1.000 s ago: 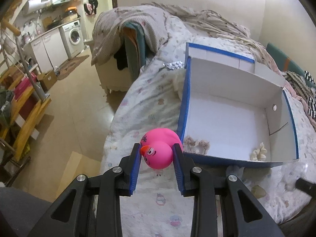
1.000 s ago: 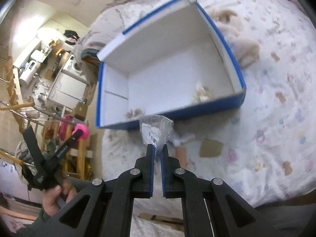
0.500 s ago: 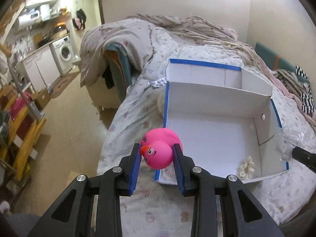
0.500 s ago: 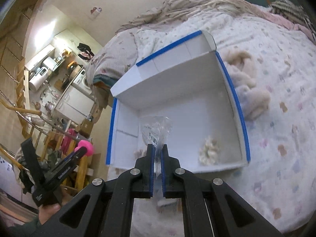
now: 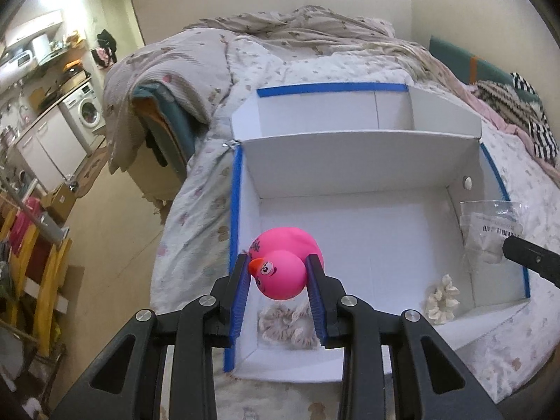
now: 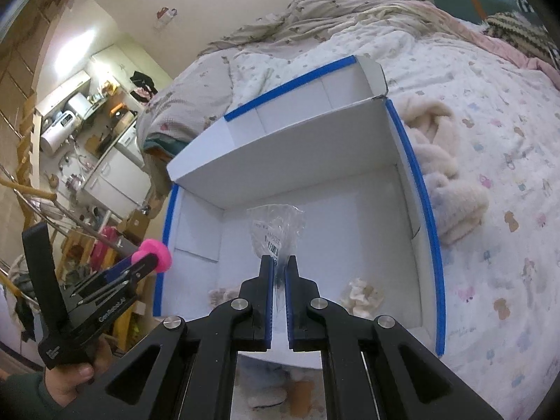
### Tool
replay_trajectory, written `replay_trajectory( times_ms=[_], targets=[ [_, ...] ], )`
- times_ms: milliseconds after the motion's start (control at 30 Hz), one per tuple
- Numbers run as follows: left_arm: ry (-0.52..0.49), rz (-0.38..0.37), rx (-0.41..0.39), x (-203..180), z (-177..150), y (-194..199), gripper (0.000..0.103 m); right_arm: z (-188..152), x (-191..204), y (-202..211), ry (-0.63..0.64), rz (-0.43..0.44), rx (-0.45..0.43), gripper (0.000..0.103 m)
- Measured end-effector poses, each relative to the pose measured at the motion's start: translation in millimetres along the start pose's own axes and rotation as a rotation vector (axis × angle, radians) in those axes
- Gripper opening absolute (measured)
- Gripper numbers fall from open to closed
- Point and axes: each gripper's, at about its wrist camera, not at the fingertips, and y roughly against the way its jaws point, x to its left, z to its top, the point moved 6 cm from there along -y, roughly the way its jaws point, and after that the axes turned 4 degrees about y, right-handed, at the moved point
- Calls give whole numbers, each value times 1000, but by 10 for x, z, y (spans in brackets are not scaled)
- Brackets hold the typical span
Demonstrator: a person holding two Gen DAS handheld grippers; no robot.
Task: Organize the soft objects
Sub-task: 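Carry the duck and the plastic bag over the box with both tools, then open the left tool to drop the pink duck while the right tool drops the bag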
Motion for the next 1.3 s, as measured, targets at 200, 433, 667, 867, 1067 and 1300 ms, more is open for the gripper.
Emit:
replay_trajectory(
  times_ms=[200,433,667,867,1067,1300],
  targets=[
    [-17,-1,20,-100,-50,-296,29,30,-23,-185,21,-30,24,8],
    [-25,-18,28,-198,-18,-507,29,23,-13,-467,64,-63,69,8],
    [-27,-65,58,-254,-68,-621,29,-127,42,-677,111,-77,137,8],
    [-5,-73,98,-209,-87,-739,29,-179,1,-729,119,-93,167,8],
    [-8,-75,128,-267,-152,-799,29,-185,-90,-758,106,-133,183,8],
    [-10,-83,117,-294,-161,-750,29,-179,-101,-762,100,-140,181,8]
  ],
)
